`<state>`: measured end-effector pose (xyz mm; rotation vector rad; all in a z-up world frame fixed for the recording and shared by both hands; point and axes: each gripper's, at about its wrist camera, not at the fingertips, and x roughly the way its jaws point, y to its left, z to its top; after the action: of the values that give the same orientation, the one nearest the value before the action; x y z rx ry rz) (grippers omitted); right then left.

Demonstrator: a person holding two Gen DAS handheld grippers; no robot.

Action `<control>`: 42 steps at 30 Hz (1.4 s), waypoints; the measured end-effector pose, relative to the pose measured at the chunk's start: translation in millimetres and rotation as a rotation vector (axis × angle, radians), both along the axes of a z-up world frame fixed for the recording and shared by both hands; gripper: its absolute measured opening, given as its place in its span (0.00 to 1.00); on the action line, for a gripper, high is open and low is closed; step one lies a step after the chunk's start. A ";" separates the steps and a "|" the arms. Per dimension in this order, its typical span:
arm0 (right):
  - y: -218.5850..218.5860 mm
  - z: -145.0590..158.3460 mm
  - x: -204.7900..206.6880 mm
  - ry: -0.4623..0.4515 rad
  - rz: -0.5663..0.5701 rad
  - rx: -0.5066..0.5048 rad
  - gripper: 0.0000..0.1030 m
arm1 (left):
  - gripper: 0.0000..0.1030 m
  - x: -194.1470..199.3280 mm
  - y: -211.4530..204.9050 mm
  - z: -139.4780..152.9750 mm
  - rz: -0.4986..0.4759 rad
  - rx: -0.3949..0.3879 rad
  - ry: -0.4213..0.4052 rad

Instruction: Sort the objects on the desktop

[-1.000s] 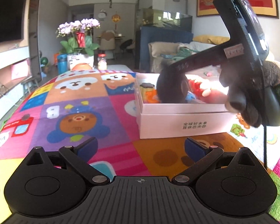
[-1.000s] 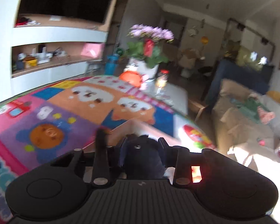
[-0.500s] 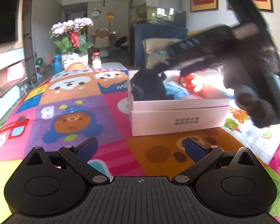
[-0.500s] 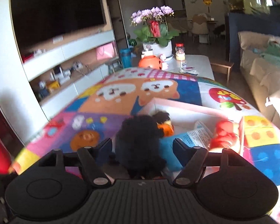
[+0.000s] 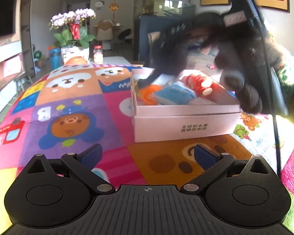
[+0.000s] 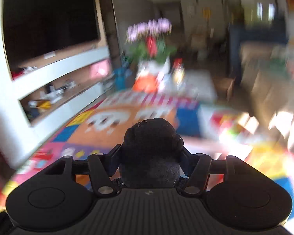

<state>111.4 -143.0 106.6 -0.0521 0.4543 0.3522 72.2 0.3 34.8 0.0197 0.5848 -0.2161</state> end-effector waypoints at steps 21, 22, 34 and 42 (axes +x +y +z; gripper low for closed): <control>-87.1 -24.4 -99.9 0.156 -0.061 0.094 1.00 | 1.00 4.6 -6.2 -14.9 0.043 0.057 0.020; -85.4 -33.4 -107.6 0.186 -0.094 0.080 1.00 | 1.00 5.0 -8.5 -17.6 0.059 0.071 0.026; -47.2 -102.9 -142.5 0.321 -0.309 -0.085 1.00 | 1.00 -1.7 -19.3 -30.9 0.166 0.066 0.072; -47.8 -109.8 -155.3 0.250 -0.356 -0.053 1.00 | 1.00 4.0 -22.9 -37.4 0.186 0.070 0.106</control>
<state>-43.9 -190.7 -3.3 0.0218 0.7083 -0.0055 76.3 -22.6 -2.6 0.0220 0.6960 -0.0162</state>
